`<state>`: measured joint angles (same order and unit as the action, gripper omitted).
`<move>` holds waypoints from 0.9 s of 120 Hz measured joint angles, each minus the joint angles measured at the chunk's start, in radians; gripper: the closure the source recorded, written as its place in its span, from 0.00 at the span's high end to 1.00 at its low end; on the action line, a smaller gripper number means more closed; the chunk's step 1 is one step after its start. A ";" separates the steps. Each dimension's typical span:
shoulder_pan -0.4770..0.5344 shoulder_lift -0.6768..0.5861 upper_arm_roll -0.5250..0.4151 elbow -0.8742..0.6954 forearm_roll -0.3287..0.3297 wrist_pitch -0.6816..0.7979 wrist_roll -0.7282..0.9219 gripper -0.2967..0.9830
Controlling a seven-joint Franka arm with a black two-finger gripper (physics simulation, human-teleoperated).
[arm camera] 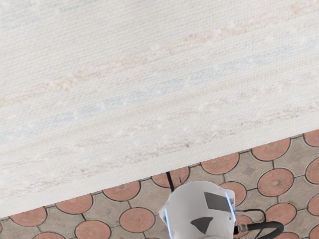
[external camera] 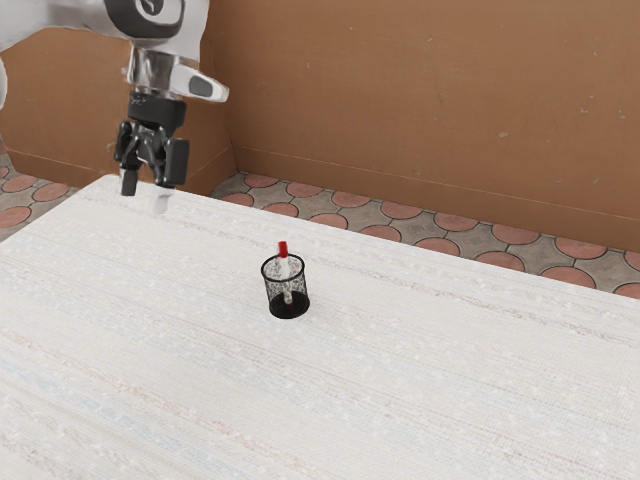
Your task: Take the marker out of the pen holder and place it to the left of the pen holder.
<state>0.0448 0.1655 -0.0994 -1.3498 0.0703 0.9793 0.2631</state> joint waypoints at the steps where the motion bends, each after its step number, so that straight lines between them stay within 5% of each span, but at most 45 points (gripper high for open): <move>1: 0.000 0.000 0.000 -0.003 0.001 0.021 0.008 0.77; 23: 0.009 -0.009 -0.017 -0.022 0.010 0.315 0.169 0.77; 36: 0.002 -0.029 -0.213 0.007 0.012 0.397 0.426 0.77; 47: -0.037 0.086 -0.294 0.011 -0.008 0.440 0.685 0.77; 82: -0.033 0.278 -0.302 -0.137 -0.003 0.747 1.314 0.77; 108: -0.064 0.486 -0.228 0.096 0.068 0.930 1.464 0.77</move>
<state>-0.0192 0.6513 -0.3272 -1.2541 0.1384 1.9094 1.7275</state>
